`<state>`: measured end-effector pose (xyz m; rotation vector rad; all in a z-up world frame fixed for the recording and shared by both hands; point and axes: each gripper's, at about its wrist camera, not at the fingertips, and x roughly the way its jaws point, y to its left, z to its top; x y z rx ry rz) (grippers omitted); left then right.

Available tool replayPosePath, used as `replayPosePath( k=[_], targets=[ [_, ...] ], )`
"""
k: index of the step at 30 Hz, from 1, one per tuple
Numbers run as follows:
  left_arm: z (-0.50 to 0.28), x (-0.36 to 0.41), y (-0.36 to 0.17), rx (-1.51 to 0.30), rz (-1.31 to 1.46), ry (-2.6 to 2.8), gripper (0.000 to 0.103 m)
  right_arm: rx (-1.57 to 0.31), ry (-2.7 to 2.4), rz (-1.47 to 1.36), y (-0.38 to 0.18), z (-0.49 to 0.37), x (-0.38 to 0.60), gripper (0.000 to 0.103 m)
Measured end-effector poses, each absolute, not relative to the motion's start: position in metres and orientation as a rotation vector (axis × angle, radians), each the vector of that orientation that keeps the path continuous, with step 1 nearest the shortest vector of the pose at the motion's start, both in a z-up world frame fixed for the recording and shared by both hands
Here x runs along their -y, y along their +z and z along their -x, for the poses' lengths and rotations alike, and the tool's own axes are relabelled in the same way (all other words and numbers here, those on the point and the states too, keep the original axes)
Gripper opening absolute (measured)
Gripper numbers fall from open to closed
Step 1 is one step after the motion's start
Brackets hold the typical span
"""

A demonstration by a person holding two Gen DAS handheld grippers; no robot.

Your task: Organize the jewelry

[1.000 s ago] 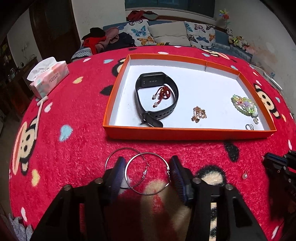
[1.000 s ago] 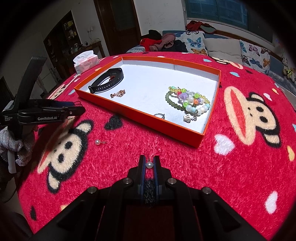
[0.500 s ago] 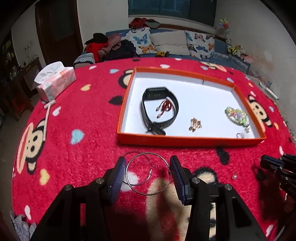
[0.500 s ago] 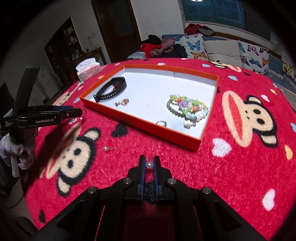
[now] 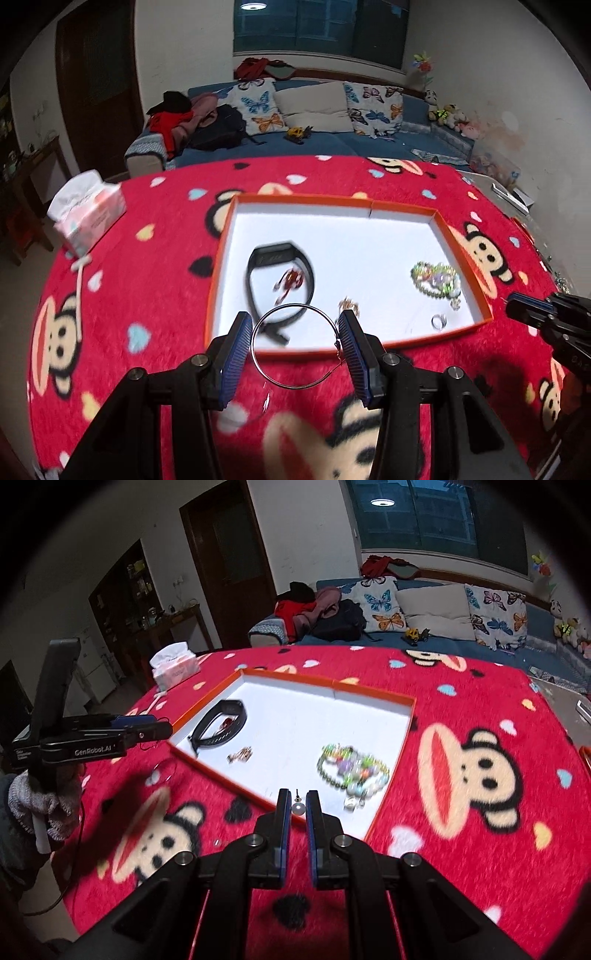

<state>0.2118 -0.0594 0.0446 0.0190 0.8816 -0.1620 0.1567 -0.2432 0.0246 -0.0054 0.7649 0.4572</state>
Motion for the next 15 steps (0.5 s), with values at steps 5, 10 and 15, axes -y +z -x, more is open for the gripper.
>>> replayPosePath(
  k=[5,10,15],
  targets=[
    [-0.244,0.074,0.041,-0.898,-0.022,-0.195,0.051,-0.767,0.436,0.025,0.019,-0.178,0.238,0.01],
    [-0.274,0.086,0.027,-0.92,-0.031,-0.203,0.051,-0.797,0.419,0.035,0.007,-0.19,0.236,0.01],
    [-0.294,0.097,0.015,-0.936,-0.032,-0.229,0.051,-0.82,0.408,0.029,-0.003,-0.198,0.238,0.01]
  ],
)
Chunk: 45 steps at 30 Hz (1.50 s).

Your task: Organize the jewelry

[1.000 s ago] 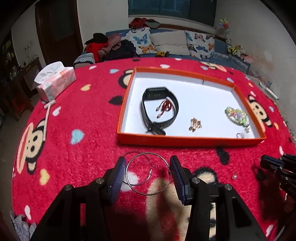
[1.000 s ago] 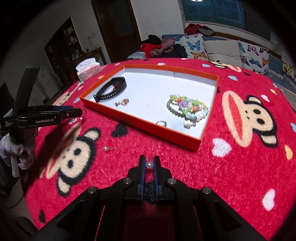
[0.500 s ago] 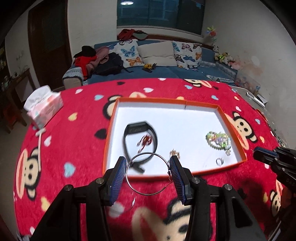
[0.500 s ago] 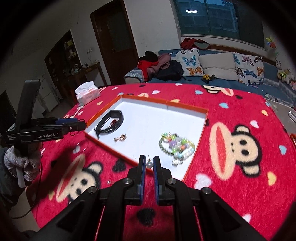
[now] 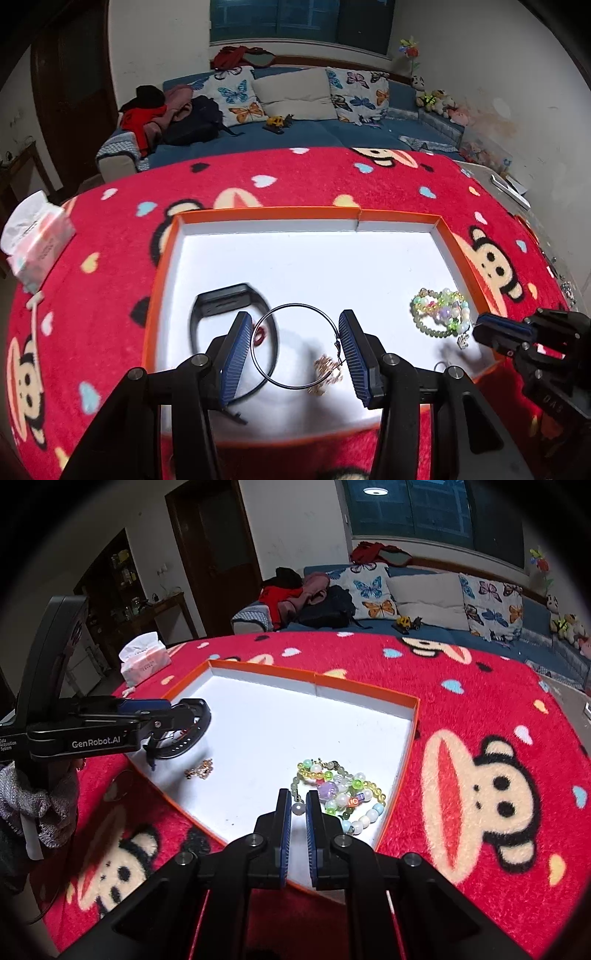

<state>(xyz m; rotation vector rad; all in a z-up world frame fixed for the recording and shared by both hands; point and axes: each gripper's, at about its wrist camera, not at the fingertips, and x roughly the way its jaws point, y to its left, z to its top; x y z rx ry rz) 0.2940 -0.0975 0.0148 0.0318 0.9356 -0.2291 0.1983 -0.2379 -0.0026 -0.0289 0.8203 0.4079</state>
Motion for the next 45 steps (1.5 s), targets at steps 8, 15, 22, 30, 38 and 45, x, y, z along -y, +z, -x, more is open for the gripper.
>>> replayPosePath(
  k=[8,15,22,30,38,45],
  targets=[
    [-0.325,0.13,0.0,-0.949,-0.076,-0.27,0.052,-0.849,0.405,0.03,-0.013,-0.203,0.239,0.01],
    [-0.341,0.143,-0.01,-0.96,-0.093,-0.272,0.052,-0.865,0.401,0.02,-0.016,-0.206,0.242,0.01],
    [-0.345,0.146,-0.018,-0.99,-0.086,-0.275,0.055,-0.872,0.398,0.009,-0.017,-0.208,0.244,0.01],
    [-0.341,0.142,-0.013,-0.986,-0.074,-0.271,0.056,-0.861,0.394,0.011,-0.011,-0.206,0.248,0.027],
    [-0.318,0.126,0.009,-0.968,-0.051,-0.244,0.056,-0.85,0.386,0.043,-0.001,-0.194,0.244,0.027],
    [-0.276,0.101,0.026,-0.958,-0.027,-0.216,0.056,-0.85,0.431,0.059,0.002,-0.168,0.231,0.027]
  ],
)
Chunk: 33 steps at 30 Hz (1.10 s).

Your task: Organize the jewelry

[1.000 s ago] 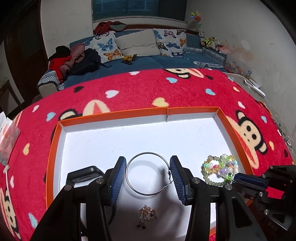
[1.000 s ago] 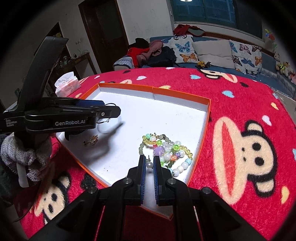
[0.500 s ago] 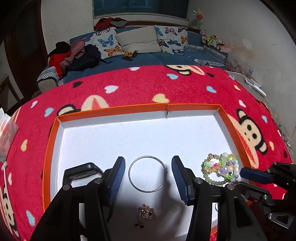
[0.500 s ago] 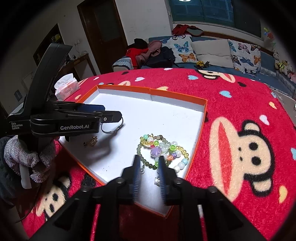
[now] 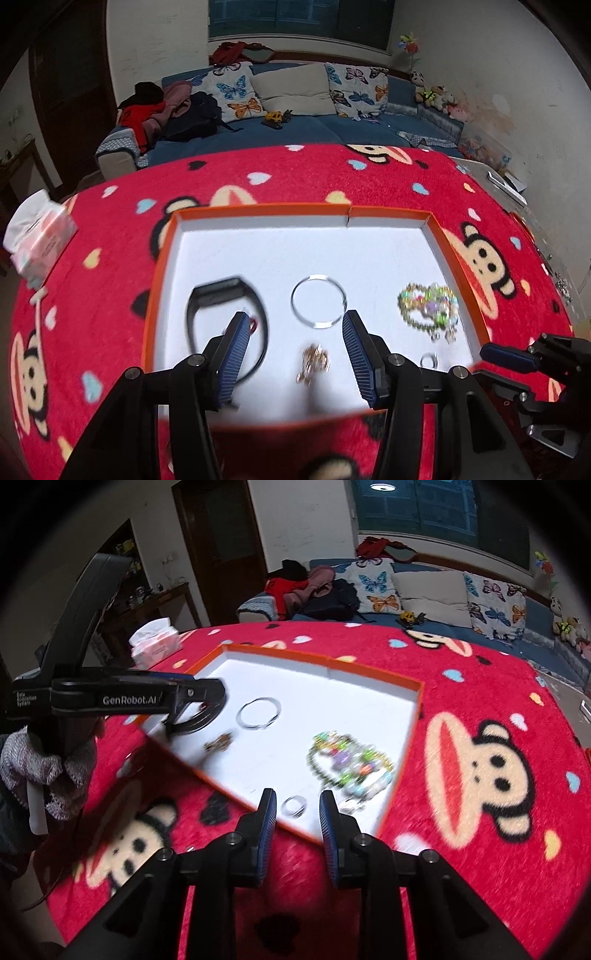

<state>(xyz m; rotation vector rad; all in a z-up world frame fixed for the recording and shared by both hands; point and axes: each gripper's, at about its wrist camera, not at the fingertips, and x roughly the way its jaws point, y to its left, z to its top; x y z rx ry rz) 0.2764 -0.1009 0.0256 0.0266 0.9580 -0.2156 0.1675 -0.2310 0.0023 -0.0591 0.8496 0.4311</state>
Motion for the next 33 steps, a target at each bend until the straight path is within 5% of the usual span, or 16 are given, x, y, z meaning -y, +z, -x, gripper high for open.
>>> replayPosePath(
  k=[33],
  targets=[
    [-0.165,-0.022,-0.001,-0.975,0.141,-0.157,0.056,-0.92,0.292,0.139,-0.033,-0.123,0.151,0.027]
  ],
)
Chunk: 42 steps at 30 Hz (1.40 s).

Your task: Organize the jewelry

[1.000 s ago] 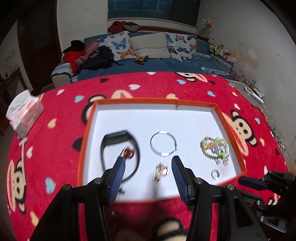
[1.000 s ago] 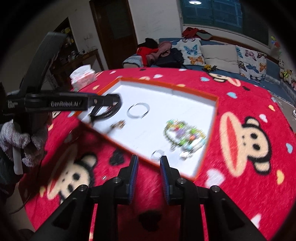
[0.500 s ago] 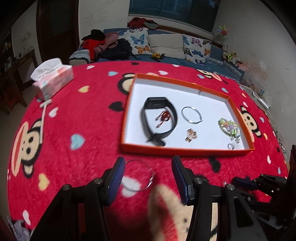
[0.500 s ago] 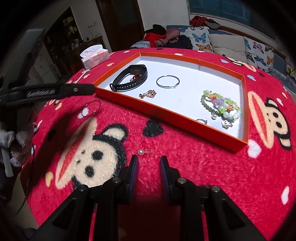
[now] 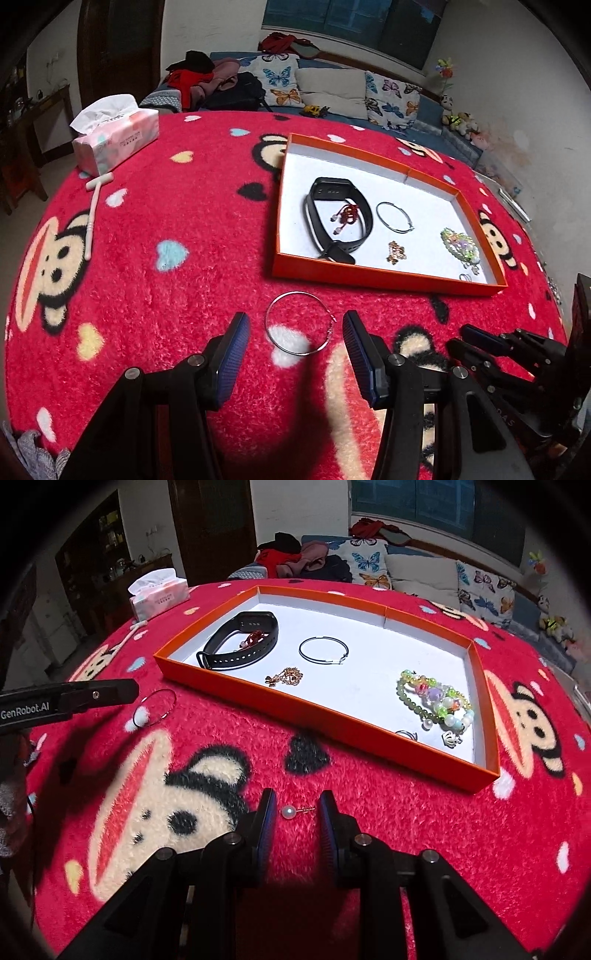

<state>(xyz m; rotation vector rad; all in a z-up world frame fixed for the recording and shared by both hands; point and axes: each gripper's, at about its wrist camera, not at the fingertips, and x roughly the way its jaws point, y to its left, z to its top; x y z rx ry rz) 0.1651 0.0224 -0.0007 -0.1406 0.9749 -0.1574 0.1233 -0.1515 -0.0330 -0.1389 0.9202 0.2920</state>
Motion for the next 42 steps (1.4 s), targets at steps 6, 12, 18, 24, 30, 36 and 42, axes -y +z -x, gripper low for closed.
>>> replayPosePath(
  k=[6,12,18,24,30,36,42],
  targets=[
    [-0.164,-0.017,-0.001,-0.981,0.132,-0.184,0.056,-0.924,0.282,0.137,-0.033,-0.12,0.159,0.027],
    [-0.166,-0.015,-0.007,-0.996,0.129,-0.179,0.056,-0.929,0.273,0.135,-0.033,-0.119,0.166,0.027],
    [-0.167,-0.011,-0.011,-1.004,0.122,-0.183,0.056,-0.921,0.32,0.15,-0.032,-0.117,0.162,0.027],
    [-0.165,-0.005,-0.014,-1.012,0.107,-0.193,0.056,-0.912,0.348,0.159,-0.033,-0.118,0.159,0.026],
    [-0.167,-0.001,-0.017,-1.023,0.093,-0.195,0.056,-0.908,0.369,0.164,-0.032,-0.118,0.159,0.014],
    [-0.174,0.001,-0.022,-1.043,0.092,-0.184,0.056,-0.909,0.386,0.134,-0.032,-0.119,0.165,0.011],
    [-0.182,0.008,-0.026,-1.053,0.066,-0.173,0.058,-0.906,0.399,0.12,-0.033,-0.119,0.168,0.011]
  ],
)
